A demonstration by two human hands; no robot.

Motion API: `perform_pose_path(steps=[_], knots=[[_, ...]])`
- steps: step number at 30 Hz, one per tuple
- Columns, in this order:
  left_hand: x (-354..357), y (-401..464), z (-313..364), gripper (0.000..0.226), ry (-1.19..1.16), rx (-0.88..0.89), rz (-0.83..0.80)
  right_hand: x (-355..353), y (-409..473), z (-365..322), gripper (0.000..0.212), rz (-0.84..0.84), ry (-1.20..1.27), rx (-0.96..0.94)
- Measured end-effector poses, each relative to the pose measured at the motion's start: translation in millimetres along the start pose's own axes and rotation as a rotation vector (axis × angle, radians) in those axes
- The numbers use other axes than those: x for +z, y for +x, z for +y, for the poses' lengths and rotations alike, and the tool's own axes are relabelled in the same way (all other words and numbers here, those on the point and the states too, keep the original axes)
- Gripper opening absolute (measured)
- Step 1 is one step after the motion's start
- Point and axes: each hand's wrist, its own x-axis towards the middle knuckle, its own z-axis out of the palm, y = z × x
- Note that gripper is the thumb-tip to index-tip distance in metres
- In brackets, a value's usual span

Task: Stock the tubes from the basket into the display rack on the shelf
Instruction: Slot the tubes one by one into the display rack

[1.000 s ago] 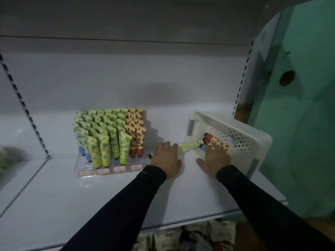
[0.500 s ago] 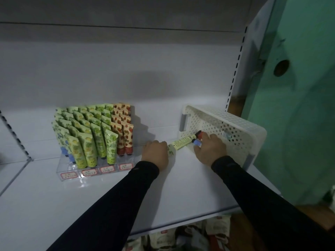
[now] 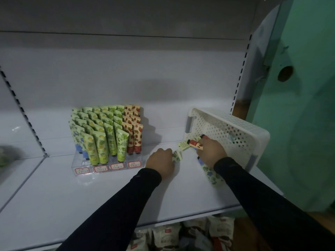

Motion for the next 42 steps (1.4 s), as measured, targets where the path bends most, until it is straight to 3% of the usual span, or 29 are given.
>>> perform_pose_path(steps=[5,10,14,19,21,24,26,32,37,40,42], knots=[[-8.9,-13.1,-6.1,0.026,-0.211,-0.032,0.071,-4.2,-2.4,-6.5,0.016,-0.003,0.102,-0.022],[-24.4,-26.1,-3.2,0.019,-0.843,-0.162,0.09,-23.4,-13.4,-27.7,0.011,0.11,0.425,-0.047],[-32.5,-33.0,7.1,0.009,-1.308,-0.318,0.176,-39.1,-28.0,-50.0,0.024,-0.046,0.842,-0.013],[-42.4,-49.5,22.6,0.017,-1.63,-0.381,0.195,-37.8,-59.6,-80.0,0.02,-0.329,1.014,-0.031],[-37.8,-55.3,22.1,0.009,-1.655,-0.39,0.204,-35.1,-67.2,-85.0,0.023,-0.374,1.018,-0.049],[-35.5,-64.8,17.2,0.044,-1.708,-0.405,0.189,-37.0,-72.1,-85.4,0.024,-0.467,1.039,-0.059],[-35.3,-72.7,15.2,0.047,-1.728,-0.394,0.163,-37.0,-73.7,-84.7,0.026,-0.503,1.01,-0.07],[-32.1,-80.2,4.9,0.02,-1.721,-0.452,0.123,-43.2,-80.1,-88.8,0.036,-0.392,0.726,-0.009],[-42.1,-86.6,-6.7,0.018,-1.825,-0.483,0.055,-47.6,-76.2,-93.8,0.025,-0.482,0.952,0.203],[-45.5,-92.4,-14.9,0.018,-1.815,-0.437,0.012,-49.6,-76.5,-94.2,0.018,-0.517,0.888,0.112],[-45.8,-95.5,-21.3,0.014,-1.764,-0.418,0.001,-49.7,-77.4,-94.8,0.025,-0.476,0.841,0.059]])
